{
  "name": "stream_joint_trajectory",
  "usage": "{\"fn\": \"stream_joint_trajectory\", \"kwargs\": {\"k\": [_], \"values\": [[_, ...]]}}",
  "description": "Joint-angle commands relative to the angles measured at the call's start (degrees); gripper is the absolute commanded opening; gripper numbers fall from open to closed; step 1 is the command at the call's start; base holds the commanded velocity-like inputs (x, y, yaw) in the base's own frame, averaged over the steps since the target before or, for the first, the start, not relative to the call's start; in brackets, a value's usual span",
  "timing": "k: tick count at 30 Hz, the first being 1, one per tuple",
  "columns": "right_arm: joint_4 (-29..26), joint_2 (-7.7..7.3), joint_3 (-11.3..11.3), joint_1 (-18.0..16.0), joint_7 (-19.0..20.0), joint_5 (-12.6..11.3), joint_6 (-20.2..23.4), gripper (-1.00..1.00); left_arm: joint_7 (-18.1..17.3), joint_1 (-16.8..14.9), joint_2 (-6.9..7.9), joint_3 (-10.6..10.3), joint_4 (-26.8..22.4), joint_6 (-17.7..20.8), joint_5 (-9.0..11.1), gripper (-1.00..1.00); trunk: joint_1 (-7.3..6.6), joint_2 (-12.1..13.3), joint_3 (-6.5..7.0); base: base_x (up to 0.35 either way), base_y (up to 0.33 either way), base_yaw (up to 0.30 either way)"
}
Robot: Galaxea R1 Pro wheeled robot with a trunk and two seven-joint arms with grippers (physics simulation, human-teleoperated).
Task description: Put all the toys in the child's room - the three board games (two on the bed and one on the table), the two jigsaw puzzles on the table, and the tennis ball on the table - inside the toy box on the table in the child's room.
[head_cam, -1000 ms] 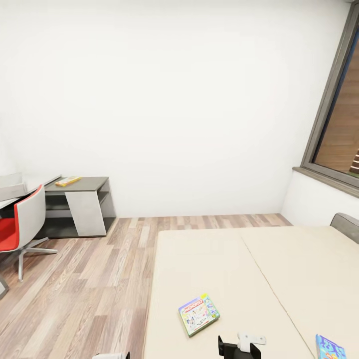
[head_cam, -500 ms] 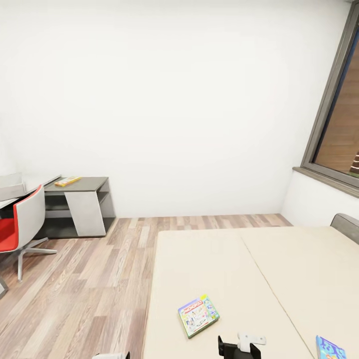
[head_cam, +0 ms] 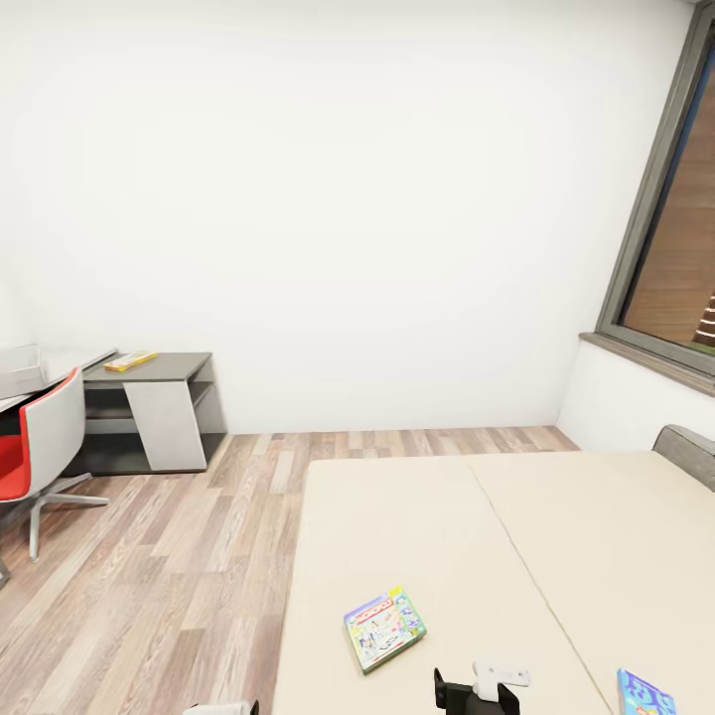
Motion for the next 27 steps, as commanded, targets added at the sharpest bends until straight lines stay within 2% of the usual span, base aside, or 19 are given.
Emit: {"fn": "stream_joint_trajectory", "kwargs": {"k": [1,6,16,20,27], "values": [[-0.14,-0.01,0.12,0.0,-0.4,-0.49,0.24,1.0,0.16,0.01,0.01,-0.06,-0.09,0.13,0.43,1.0,0.02,-0.07,-0.07,0.0,-0.043,0.0],[-0.14,-0.01,0.12,0.0,-0.42,-0.49,0.24,1.0,0.16,0.01,0.01,-0.06,-0.07,0.14,0.43,1.0,0.02,-0.07,-0.07,0.0,-0.076,0.004],[0.06,-0.03,0.17,0.01,-0.43,-0.49,0.18,1.0,0.21,0.01,0.01,-0.06,-0.05,0.18,0.43,1.0,0.02,-0.07,-0.07,0.0,-0.208,0.057],[1.2,-0.03,0.39,0.02,-0.42,-0.43,-1.0,1.0,0.21,0.01,0.01,-0.06,-0.02,0.18,0.43,1.0,0.02,-0.07,-0.07,0.0,-0.095,0.069],[4.11,-0.03,3.11,0.0,-0.47,-0.26,-3.86,1.0,0.18,0.01,0.01,-0.06,-0.03,0.18,0.43,1.0,0.02,-0.07,-0.07,0.0,-0.047,0.025]]}}
